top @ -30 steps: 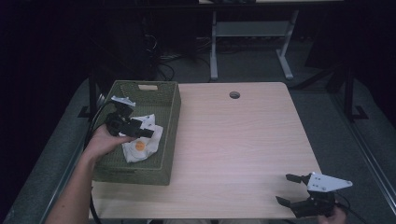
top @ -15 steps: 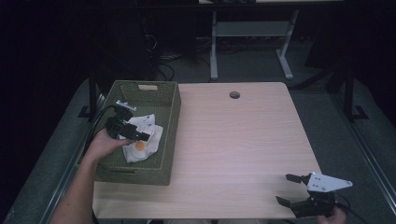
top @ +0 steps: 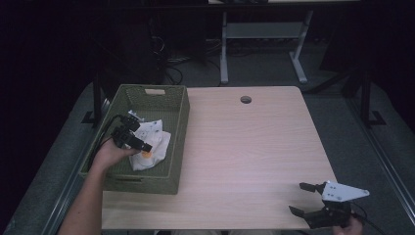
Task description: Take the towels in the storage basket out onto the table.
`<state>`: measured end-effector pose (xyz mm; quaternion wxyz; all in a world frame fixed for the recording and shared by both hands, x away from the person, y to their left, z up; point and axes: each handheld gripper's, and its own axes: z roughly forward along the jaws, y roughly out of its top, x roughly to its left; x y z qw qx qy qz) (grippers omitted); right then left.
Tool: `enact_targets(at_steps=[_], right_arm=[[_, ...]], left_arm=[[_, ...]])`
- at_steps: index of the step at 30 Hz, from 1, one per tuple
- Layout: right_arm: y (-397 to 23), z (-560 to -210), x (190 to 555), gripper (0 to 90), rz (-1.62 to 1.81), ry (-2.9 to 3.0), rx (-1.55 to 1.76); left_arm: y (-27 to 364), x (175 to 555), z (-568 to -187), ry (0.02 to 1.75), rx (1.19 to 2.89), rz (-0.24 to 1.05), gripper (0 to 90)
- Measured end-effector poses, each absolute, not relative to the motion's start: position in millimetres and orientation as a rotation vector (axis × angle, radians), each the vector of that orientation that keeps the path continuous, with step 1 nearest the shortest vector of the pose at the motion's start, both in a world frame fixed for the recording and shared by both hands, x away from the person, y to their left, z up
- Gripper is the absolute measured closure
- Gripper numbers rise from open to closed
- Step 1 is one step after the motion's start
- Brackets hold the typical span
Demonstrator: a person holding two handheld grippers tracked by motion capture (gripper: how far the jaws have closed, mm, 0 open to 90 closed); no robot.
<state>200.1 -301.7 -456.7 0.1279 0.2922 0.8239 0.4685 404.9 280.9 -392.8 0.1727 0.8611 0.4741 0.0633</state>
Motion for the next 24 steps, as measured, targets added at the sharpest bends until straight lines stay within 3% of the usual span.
enact_targets(at_steps=[10, 20, 24], right_arm=[[-300.6, -458.0, 201.9, 13.8, 1.365, 2.394, 0.852], [-295.0, -458.1, 202.1, 13.8, 1.351, 2.405, 0.841], [-294.6, -458.4, 202.7, 13.8, 1.350, 2.408, 0.842]], left_arm=[[267.9, 414.5, -418.3, 1.408, 2.613, 0.201, 24.5], [266.5, 421.4, -428.0, 1.530, 2.599, 0.180, 31.9], [264.1, 420.9, -428.7, 1.543, 2.589, 0.177, 41.1]])
